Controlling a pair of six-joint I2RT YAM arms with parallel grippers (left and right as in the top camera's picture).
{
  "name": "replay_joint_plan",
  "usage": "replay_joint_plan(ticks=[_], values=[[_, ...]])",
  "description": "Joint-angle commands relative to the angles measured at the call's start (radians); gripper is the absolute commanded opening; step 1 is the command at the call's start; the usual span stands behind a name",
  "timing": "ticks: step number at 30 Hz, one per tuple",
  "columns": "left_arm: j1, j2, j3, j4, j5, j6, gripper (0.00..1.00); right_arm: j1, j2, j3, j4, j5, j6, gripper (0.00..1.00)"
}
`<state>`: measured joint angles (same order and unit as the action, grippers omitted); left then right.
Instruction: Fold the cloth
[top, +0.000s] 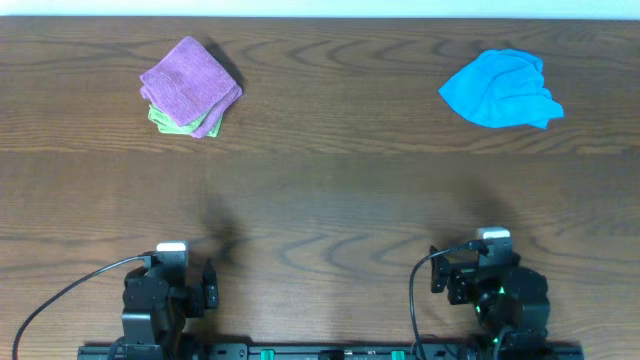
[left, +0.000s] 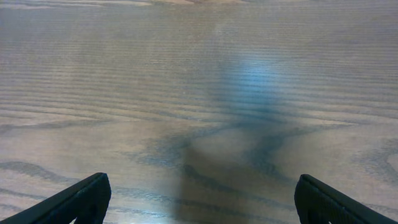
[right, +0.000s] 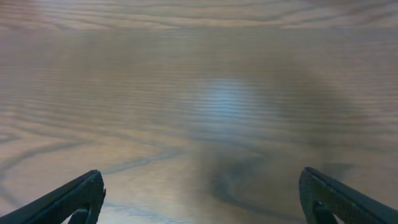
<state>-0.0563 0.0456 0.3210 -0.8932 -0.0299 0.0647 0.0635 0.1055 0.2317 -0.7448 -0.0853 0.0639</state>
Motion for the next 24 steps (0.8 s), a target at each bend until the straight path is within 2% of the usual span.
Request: replay_joint_plan(ticks=[1,6,24], values=[[-0.003,-0.009,-0.005,-0.001,0.004,0.010,0.95,-0.048,-0.040,-0.024,-0.005,0.019,-0.035,0.99],[-0.003,-0.009,-0.005,-0.001,0.004,0.010,0.95,-0.085,-0.083,-0.042,-0.035,0.019,-0.035,0.99],[-0.003,-0.009,-0.005,-0.001,0.004,0.010,0.95,-0.086,-0.086,-0.058,-0.037,0.018,-0.035,0.99]])
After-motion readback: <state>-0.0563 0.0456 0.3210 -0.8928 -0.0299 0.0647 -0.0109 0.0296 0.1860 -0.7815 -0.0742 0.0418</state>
